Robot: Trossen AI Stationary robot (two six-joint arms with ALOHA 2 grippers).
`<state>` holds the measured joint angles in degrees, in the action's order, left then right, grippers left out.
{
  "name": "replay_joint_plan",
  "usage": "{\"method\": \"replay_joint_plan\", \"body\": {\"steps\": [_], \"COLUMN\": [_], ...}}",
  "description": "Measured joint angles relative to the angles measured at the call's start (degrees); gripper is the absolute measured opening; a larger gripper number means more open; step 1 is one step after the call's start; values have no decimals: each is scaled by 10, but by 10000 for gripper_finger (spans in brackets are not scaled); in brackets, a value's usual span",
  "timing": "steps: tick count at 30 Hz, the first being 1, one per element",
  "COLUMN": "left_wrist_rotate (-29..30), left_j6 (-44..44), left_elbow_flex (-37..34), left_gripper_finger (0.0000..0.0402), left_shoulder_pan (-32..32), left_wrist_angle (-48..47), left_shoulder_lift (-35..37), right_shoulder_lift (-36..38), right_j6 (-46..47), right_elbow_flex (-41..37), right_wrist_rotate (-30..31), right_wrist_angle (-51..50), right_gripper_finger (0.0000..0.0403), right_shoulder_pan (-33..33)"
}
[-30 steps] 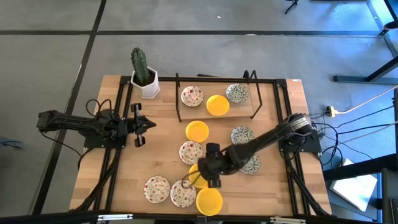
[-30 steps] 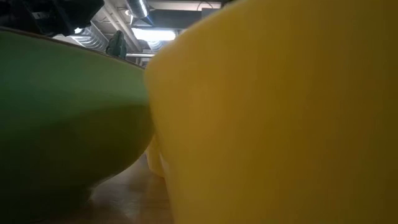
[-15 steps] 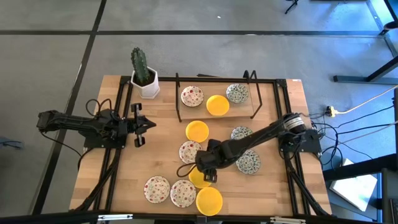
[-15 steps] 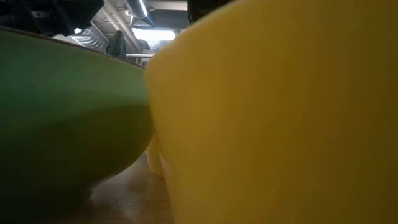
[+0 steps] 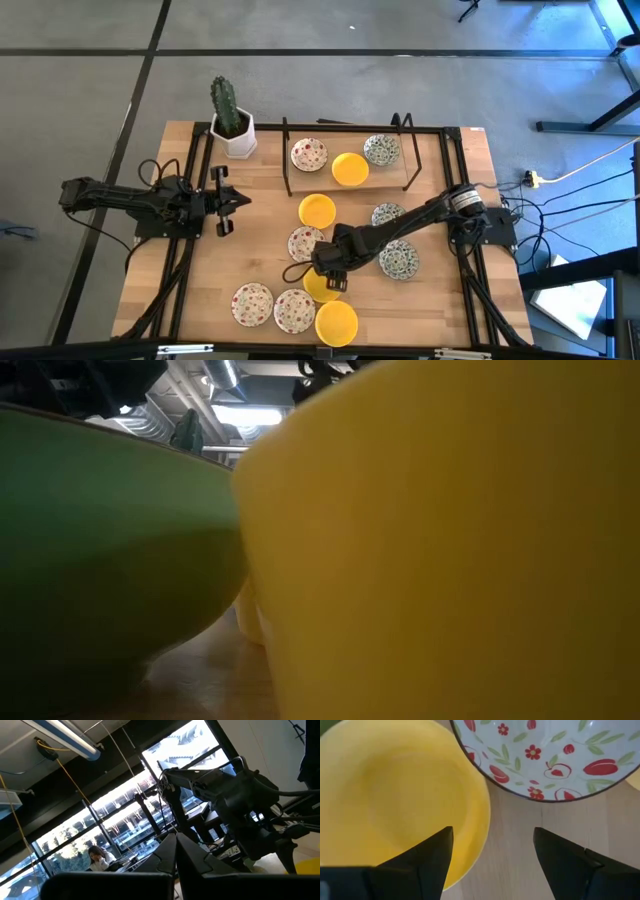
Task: Pick & Place Mini bowls
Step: Stack the yellow bowl on the yellow bowl on the shelf
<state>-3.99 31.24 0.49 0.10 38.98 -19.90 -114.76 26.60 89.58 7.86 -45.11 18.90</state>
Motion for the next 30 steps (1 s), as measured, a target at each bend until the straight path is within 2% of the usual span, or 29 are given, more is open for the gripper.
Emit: {"method": "replay_joint_plan", "body": {"steps": [18, 24, 27, 30], "left_wrist_rotate": [0, 0, 1, 1], "left_j6": [-4, -5, -5, -5], "left_elbow_flex": [0, 0, 0, 0], "left_gripper_finger": [2, 6, 8, 5], "left_shoulder_pan": [0, 0, 0, 0], "left_wrist_angle": [0, 0, -1, -1], "left_shoulder_lift": [0, 0, 0, 0], "right_shoulder_lift": [-9, -9, -9, -9], "right_j6": [5, 2, 0, -1], "right_elbow_flex": [-1, -32, -39, -39], "right_wrist_rotate": [6, 1, 6, 15], "right_wrist_angle": [-5, 17, 20, 22], "right_gripper_finger": [275, 274, 260, 228], "right_shoulder_pan": [0, -3, -6, -7]}}
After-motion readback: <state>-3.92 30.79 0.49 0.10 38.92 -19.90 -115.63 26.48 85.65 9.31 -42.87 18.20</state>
